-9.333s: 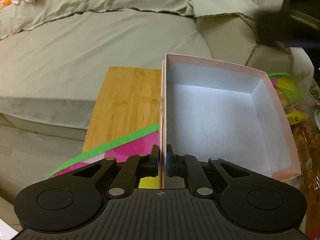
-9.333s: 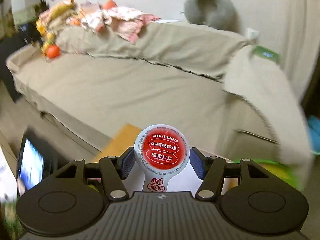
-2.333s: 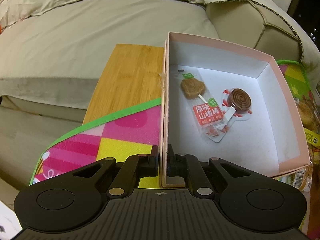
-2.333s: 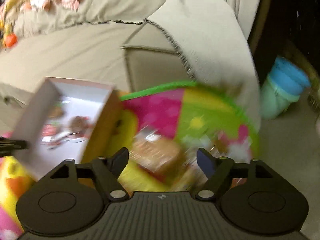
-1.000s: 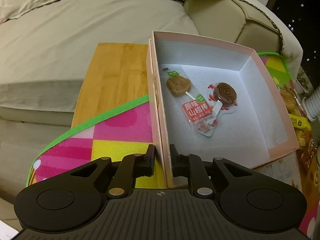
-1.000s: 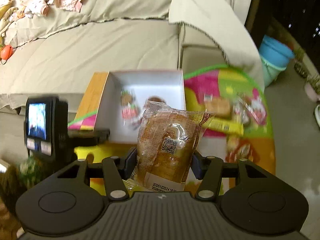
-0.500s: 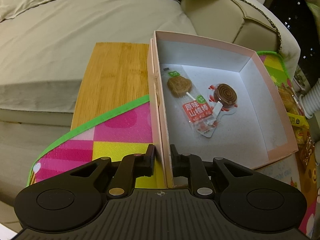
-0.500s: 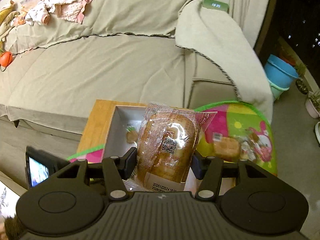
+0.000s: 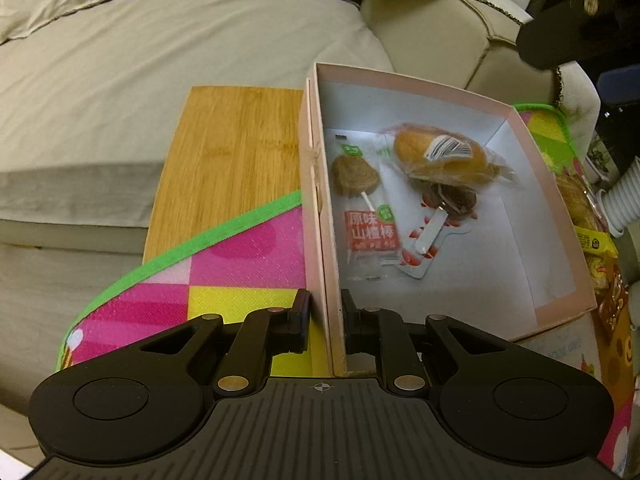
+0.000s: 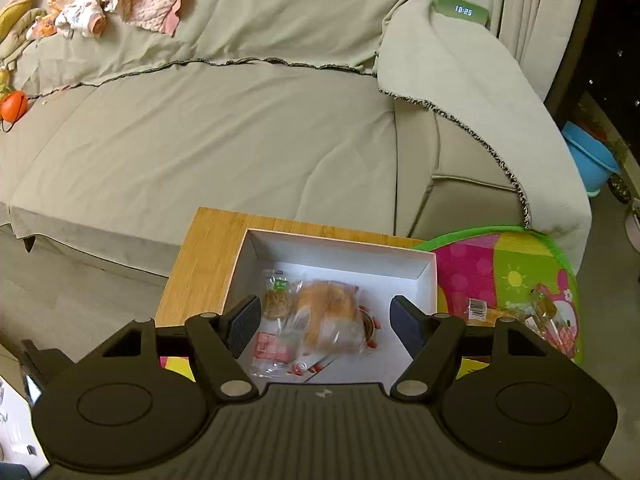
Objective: Organize objects
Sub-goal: 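Carry the bread roll into the pink box with the right gripper and release, then reach the right gripper back toward the remaining snacks on the mat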
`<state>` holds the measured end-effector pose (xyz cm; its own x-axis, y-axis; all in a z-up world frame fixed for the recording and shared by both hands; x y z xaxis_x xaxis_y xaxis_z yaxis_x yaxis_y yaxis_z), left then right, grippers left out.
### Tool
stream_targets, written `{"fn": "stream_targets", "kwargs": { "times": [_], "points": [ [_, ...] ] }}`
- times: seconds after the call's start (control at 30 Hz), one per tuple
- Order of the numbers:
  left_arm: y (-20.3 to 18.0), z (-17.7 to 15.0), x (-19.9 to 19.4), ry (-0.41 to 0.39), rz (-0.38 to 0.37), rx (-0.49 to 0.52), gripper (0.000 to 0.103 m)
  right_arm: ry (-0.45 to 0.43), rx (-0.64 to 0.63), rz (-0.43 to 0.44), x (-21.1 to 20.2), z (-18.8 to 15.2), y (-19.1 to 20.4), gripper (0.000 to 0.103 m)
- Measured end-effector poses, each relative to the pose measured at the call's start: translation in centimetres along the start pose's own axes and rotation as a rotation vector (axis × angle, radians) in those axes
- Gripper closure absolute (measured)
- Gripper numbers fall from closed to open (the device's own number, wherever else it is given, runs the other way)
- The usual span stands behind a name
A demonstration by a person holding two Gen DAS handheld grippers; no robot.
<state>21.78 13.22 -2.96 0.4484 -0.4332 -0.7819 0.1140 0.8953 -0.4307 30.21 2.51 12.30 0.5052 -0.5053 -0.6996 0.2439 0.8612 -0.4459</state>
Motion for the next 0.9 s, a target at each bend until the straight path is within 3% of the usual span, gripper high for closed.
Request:
{"fn": "stream_targets", "kwargs": {
  "times": [0.23, 0.37, 0.47, 0.7, 0.9],
  "points": [
    [-0.2, 0.1, 0.2, -0.005, 0.040, 0.012, 0.089, -0.012, 0.032, 0.040, 1.5, -1.9, -3.0, 0.031],
    [-0.5, 0.2, 0.3, -0.006, 0.077, 0.024, 0.091, -0.042, -0.026, -0.054, 2.2, -5.0, -7.1, 0.031],
    [-0.5, 0.1, 0.4, -0.009, 0.093, 0.013, 0.092, -0.038, -0.094, -0.067, 2.5, -8.4, -10.0, 0.027],
    [-0.6, 0.0, 0.7, -0.023, 0.131, 0.023, 0.092, 0.093, -0.184, -0.056, 5.3, -16.7, -15.3, 0.025],
    [-0.9, 0.0, 0.7, -0.037, 0.168, -0.007, 0.093, 0.141, -0.142, -0.036, 8.4, -18.4, -17.9, 0.021]
  ]
}}
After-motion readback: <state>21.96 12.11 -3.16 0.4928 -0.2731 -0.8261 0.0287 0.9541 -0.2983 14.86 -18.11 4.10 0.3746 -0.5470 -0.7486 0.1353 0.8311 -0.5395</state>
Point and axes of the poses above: each gripper's, at about its wrist camera, not at the fingertips, and x roughly the way its jaws point, y to its left, z to its top, the point moved 8 cm from there along x, roughly the way its jaws point, and after that the axes turned 15 degrees about -z, right-handed, at the moved point
